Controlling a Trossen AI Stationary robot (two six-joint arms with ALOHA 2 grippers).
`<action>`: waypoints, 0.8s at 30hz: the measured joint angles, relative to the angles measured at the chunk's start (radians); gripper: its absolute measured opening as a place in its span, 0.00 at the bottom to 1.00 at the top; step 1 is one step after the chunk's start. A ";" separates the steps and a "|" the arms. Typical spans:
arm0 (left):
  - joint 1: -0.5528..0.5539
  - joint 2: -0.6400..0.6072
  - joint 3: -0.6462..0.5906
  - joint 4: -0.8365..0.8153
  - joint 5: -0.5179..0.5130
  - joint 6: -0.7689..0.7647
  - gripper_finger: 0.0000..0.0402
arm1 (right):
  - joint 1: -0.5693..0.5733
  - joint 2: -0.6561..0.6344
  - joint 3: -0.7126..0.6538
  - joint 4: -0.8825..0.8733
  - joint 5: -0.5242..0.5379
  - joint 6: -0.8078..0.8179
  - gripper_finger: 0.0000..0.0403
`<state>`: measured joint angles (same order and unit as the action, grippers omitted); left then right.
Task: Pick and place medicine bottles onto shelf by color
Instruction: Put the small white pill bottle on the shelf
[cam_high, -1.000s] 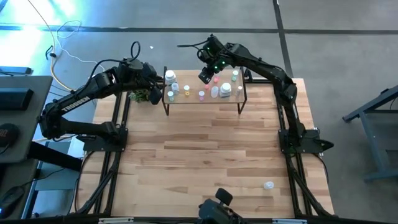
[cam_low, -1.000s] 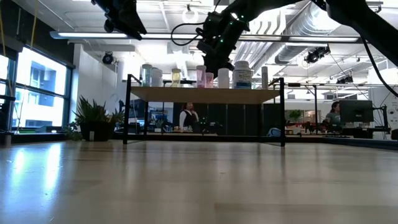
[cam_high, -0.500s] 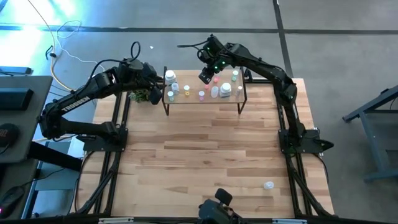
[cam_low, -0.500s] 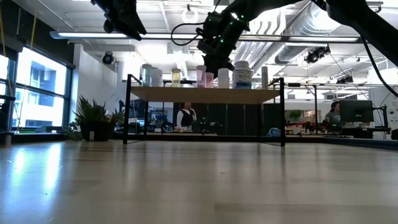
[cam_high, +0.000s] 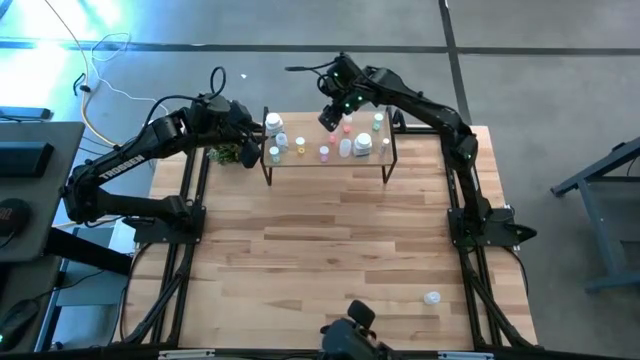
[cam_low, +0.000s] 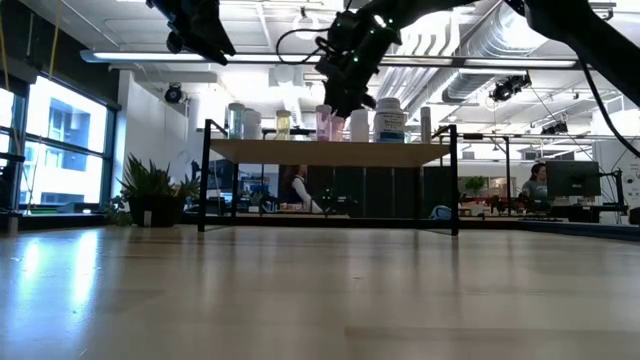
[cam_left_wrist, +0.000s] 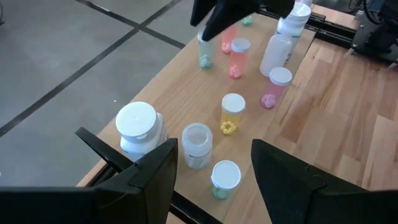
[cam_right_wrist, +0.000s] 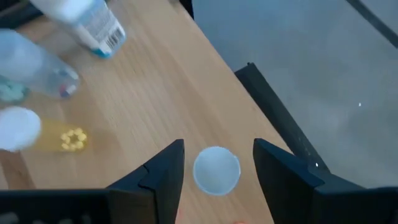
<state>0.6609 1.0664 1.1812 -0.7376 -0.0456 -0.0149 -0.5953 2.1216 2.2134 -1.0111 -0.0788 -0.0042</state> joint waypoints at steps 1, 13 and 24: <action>0.000 0.000 0.000 0.000 0.000 0.000 0.49 | 0.000 0.000 0.013 -0.002 0.000 0.002 0.46; 0.000 0.000 0.000 0.000 0.000 0.037 0.49 | 0.010 -0.013 0.137 -0.091 -0.002 0.057 0.46; -0.022 0.000 -0.002 -0.048 0.008 0.079 0.49 | 0.140 -0.021 0.141 -0.223 0.004 0.114 0.46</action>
<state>0.6389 1.0664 1.1796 -0.7857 -0.0376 0.0637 -0.4553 2.1002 2.3543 -1.2338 -0.0752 0.1094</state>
